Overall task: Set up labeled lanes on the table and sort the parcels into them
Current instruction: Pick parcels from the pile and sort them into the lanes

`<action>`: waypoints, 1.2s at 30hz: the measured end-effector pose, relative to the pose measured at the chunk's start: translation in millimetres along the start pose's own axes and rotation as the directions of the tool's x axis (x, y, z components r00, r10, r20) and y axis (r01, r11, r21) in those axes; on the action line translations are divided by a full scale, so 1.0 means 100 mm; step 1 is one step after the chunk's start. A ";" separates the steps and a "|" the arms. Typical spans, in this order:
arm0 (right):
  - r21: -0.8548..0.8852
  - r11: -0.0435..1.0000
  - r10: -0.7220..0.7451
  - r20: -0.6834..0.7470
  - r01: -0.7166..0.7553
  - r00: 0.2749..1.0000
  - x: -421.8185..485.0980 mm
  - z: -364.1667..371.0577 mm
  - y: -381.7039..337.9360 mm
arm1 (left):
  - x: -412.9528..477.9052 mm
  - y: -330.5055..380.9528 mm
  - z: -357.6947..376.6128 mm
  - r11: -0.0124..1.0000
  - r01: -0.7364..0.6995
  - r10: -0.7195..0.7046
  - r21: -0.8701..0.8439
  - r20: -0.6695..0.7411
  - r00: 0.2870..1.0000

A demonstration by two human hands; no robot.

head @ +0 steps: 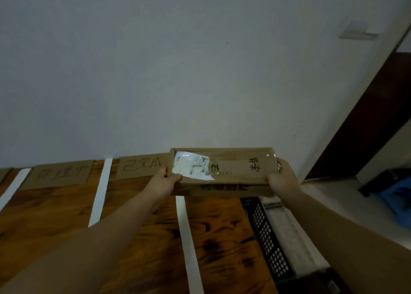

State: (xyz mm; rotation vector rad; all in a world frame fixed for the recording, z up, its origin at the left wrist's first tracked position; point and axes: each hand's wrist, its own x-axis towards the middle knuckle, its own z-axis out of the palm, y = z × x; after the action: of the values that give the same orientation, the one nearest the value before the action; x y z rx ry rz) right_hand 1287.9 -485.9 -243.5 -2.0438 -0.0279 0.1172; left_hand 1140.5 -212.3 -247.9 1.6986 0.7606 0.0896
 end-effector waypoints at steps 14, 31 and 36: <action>-0.100 0.995 0.026 0.308 0.005 0.951 0.98 0.18 0.92 | 0.31 -0.53 0.87 0.975 0.221 -0.220 0.032 -0.026 0.975; -0.165 0.986 0.105 0.424 -0.037 0.899 1.57 0.57 0.96 | 0.85 -0.41 0.91 0.957 0.113 -0.095 0.266 -0.079 0.992; -0.297 0.954 0.095 0.433 0.042 0.896 1.50 0.52 0.68 | 0.63 -0.19 0.72 0.938 0.061 -0.038 0.342 -0.072 0.997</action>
State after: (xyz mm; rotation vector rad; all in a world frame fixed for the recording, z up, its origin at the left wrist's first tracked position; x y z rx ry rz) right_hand 1430.0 -460.5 -338.6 -2.2793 -0.3210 0.6324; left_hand 1214.0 -238.4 -306.5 2.0141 0.9065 -0.0266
